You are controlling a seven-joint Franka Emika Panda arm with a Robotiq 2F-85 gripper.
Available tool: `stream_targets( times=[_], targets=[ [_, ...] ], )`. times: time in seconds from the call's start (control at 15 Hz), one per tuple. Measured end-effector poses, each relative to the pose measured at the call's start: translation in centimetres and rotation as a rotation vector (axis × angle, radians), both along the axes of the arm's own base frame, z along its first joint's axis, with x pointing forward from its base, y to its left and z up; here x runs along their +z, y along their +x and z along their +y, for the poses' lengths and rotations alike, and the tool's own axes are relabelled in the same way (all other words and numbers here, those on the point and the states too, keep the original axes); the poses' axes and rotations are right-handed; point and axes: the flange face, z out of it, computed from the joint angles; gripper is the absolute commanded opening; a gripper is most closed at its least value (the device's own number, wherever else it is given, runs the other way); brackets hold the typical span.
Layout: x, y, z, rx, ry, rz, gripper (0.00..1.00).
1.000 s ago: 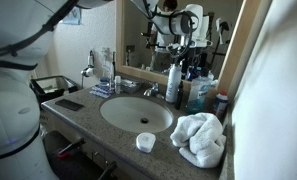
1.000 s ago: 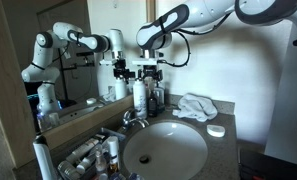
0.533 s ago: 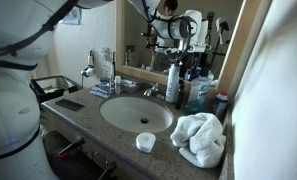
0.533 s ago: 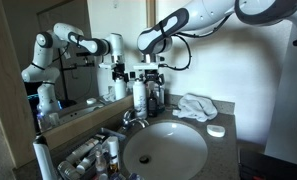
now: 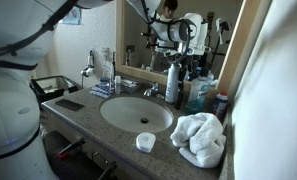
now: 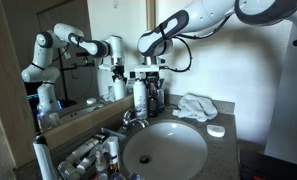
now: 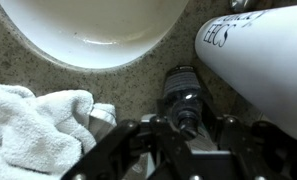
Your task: Push the nozzle on the black bottle then place it on the left side of the counter
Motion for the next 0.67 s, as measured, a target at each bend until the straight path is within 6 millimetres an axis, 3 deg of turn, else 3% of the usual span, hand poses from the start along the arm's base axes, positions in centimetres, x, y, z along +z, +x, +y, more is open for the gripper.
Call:
stream_targets(
  times=[0.67],
  targets=[
    [0.16, 0.03, -0.07, 0.000, -0.003, -0.006, 0.12]
  ],
)
